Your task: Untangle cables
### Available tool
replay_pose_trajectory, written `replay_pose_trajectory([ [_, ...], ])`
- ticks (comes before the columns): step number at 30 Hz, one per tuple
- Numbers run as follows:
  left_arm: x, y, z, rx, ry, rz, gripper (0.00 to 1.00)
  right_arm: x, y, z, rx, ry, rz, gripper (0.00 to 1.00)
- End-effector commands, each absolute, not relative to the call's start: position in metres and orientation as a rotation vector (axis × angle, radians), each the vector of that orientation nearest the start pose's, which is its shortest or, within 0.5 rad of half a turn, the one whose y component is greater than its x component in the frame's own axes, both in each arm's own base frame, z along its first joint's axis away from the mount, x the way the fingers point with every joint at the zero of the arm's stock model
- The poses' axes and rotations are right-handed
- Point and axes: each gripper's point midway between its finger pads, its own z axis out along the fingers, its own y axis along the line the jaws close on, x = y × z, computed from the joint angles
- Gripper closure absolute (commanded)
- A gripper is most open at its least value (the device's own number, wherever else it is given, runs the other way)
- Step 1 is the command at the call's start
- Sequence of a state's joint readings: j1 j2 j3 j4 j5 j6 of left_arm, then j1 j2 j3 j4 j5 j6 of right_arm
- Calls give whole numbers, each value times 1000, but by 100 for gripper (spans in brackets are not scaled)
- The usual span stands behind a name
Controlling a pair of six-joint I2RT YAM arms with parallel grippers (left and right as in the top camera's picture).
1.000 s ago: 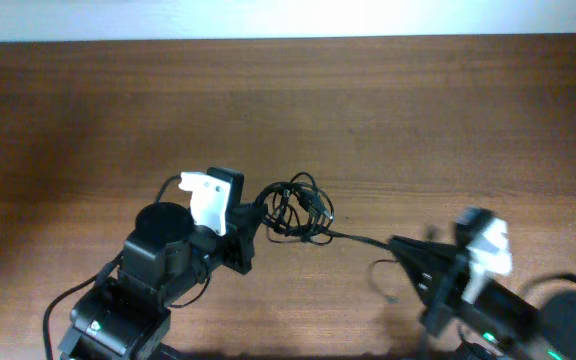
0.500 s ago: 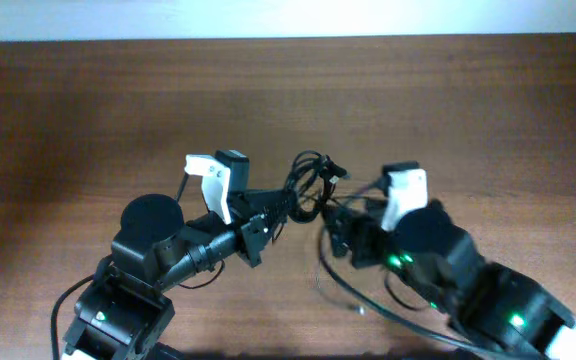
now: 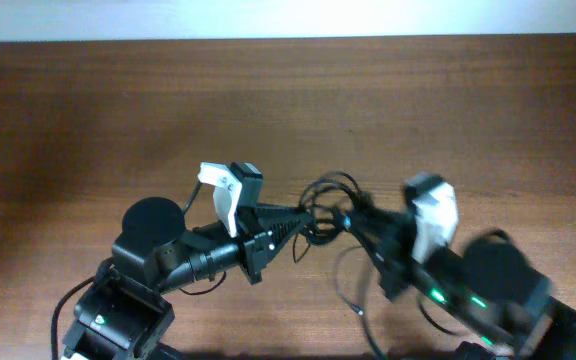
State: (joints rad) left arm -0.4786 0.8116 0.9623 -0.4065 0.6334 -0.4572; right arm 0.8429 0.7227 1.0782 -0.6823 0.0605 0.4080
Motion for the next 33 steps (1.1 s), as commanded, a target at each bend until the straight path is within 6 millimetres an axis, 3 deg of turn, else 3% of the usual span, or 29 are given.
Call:
replay_pose_trajectory([
  [1,227,-201,339,369,1924,-1047,100,146,163,396,-381,1757,922,96],
  [3,231,-204,333,371,1944,-1051,100,134,164,401,-420,1733,976,96],
  [7,204,-227,332,621,1910,-1204,100,150,179,429,-425,1616,976,96],
  [8,201,-228,333,639,1902,-1217,100,157,181,425,-436,1623,925,96],
  [10,201,-228,337,643,1884,-1215,100,166,196,404,-454,1718,923,96],
  [12,204,-229,347,653,1825,-1209,100,163,226,383,-557,1810,1018,96],
  [13,205,-230,351,657,1804,-1208,100,173,234,356,-507,1949,1011,96],
  [15,206,-230,357,662,1775,-1205,100,186,236,329,-462,2064,938,96],
  [16,205,-230,359,664,1764,-1204,100,203,232,315,-405,2107,826,96],
  [18,193,-232,363,721,1736,-1252,100,230,212,309,-277,2096,632,96],
  [21,151,-241,370,1026,1559,-1351,100,242,209,326,-255,2006,588,90],
  [23,147,-241,370,1055,1545,-1364,100,244,205,327,-249,2000,554,71],
  [26,148,-241,369,1090,1501,-1314,100,227,182,335,-230,1988,552,35],
  [28,151,-241,369,1098,1489,-1284,100,207,160,352,-182,1940,609,30],
  [31,171,-240,359,1024,1563,-1209,100,179,132,364,-75,1908,720,28],
  [33,176,-243,353,1021,1587,-1217,100,176,128,365,-76,1903,726,26],
])
